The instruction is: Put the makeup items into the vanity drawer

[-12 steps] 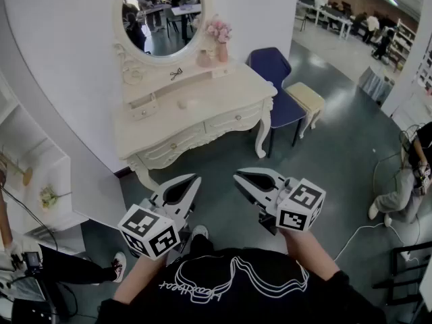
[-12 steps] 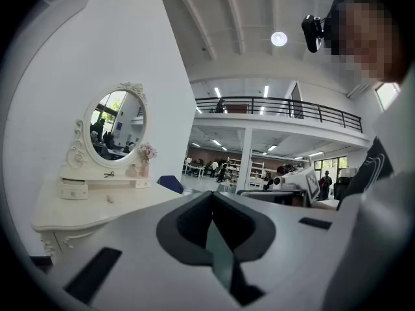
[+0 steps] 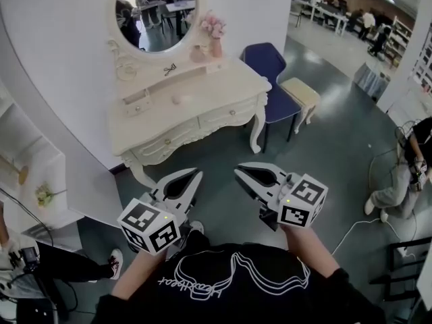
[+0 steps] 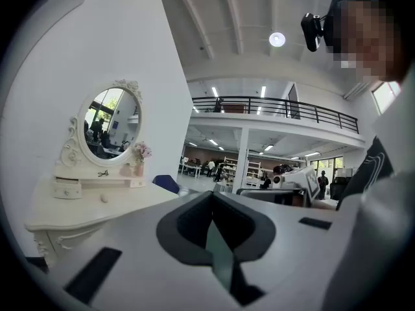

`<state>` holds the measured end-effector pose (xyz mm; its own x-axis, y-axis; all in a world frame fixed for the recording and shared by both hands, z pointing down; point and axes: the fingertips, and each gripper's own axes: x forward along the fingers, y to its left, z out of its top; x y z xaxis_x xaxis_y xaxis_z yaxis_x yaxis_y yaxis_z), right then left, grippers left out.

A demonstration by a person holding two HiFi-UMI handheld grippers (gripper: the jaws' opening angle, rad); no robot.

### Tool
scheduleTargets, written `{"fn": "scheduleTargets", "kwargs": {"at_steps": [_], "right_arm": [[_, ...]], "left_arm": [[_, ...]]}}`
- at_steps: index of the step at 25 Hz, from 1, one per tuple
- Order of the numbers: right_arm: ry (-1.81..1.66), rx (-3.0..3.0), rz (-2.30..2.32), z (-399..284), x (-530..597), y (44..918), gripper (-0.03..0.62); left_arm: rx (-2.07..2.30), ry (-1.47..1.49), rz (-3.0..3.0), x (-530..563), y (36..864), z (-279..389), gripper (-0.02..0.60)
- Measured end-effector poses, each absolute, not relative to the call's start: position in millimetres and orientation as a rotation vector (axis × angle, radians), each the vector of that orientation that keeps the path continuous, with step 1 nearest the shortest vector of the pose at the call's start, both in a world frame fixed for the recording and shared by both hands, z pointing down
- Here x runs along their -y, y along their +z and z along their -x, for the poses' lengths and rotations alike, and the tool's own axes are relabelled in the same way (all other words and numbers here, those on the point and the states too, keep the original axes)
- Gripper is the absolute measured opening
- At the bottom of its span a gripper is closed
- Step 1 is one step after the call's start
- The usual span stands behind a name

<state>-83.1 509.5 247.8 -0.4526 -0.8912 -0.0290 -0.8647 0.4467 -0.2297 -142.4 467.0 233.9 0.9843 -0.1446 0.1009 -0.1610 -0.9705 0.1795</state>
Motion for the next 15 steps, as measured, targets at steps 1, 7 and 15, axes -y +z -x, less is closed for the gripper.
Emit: {"fn": "scheduleTargets", "kwargs": {"at_steps": [1,7,15], "right_arm": [[-0.281,-2.543,1.557,81,-509,249,0.006],[-0.337,-2.517,1.558,76,-502,260,0.005],[-0.416,-2.514,1.556,67,-478,287,0.005]], "left_arm": [[0.229,0.131,-2.94,-467,235,141,0.005],[0.234,0.169,-2.909,-462,249,140,0.004],[0.218,0.212,-2.874,-439,270,125,0.005]]}}
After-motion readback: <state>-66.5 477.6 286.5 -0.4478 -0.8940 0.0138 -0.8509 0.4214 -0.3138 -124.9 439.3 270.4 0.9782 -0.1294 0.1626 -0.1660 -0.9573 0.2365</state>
